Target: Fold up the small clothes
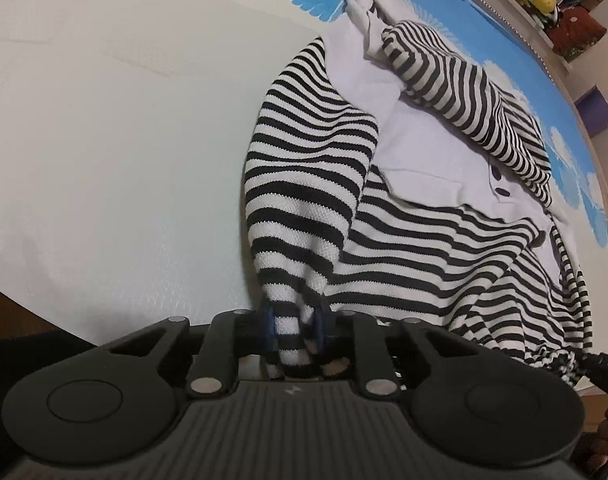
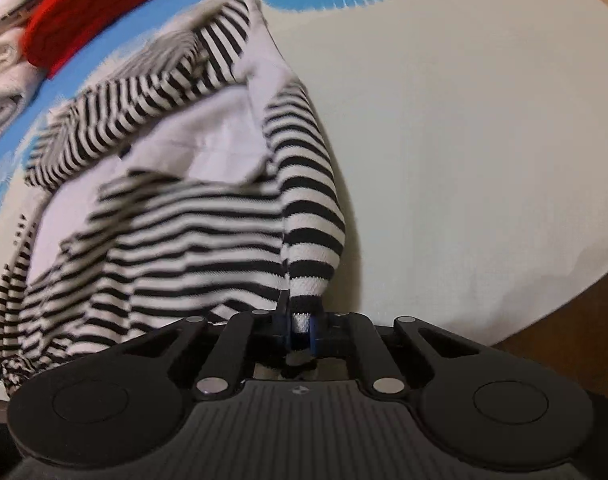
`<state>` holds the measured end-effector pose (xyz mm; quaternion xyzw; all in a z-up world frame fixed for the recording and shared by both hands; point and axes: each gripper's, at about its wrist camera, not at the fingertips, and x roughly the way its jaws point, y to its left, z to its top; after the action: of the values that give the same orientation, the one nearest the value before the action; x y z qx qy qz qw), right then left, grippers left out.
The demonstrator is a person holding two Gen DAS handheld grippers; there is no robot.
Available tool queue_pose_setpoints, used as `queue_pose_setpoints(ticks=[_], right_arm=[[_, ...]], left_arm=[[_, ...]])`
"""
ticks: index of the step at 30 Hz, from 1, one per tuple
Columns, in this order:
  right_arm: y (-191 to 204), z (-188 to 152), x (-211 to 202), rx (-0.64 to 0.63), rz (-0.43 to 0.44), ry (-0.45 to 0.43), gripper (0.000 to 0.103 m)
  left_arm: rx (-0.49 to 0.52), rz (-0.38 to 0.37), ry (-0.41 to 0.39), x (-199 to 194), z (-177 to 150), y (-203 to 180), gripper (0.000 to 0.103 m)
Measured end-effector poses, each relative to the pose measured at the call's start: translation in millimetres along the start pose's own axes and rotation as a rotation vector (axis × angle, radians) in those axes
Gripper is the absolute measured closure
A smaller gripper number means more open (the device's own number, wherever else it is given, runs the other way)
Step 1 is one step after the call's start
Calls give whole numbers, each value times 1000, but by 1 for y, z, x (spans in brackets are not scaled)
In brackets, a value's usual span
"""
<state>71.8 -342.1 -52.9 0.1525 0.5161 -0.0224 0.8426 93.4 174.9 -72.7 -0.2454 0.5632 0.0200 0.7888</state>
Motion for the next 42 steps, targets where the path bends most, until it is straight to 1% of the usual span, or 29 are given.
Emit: queue_pose_setpoints(ticks=[3, 4, 6, 8, 10, 18, 21, 24, 32, 35, 37, 39, 42], right_arm=[[-5, 5, -11, 33, 29, -49, 96], [-7, 6, -11, 43, 30, -47, 95], [-10, 5, -5, 50, 21, -12, 94], [-9, 2, 1, 32, -1, 14, 94], [-6, 1, 3, 13, -12, 19, 94], [-3, -1, 7, -14, -30, 34, 92], [0, 0, 9, -26, -36, 33, 92], [0, 0, 8, -31, -35, 27, 95], [-1, 0, 5, -45, -29, 18, 95], [0, 0, 4, -53, -30, 14, 96], [0, 0, 3, -53, -28, 10, 97], [0, 1, 0, -51, -26, -5, 97], [0, 6, -15, -54, 7, -62, 98]], left_arm=[[-21, -7, 8, 1, 1, 3, 81], [-22, -10, 13, 2, 1, 3, 81], [-12, -5, 14, 2, 0, 2, 81], [-8, 0, 14, 2, 0, 0, 81], [-9, 2, 13, 2, 0, 0, 81], [4, 6, 12, 4, -1, 0, 79], [11, 14, 11, 5, -2, 0, 76], [12, 20, 10, 6, -2, 0, 76], [29, 33, -1, 7, -4, -6, 77], [38, 30, -8, 6, -5, -6, 80], [40, 19, -18, 4, -6, -6, 89], [43, 6, -49, -2, -6, -8, 94], [100, -13, -108, -20, -4, -17, 95]])
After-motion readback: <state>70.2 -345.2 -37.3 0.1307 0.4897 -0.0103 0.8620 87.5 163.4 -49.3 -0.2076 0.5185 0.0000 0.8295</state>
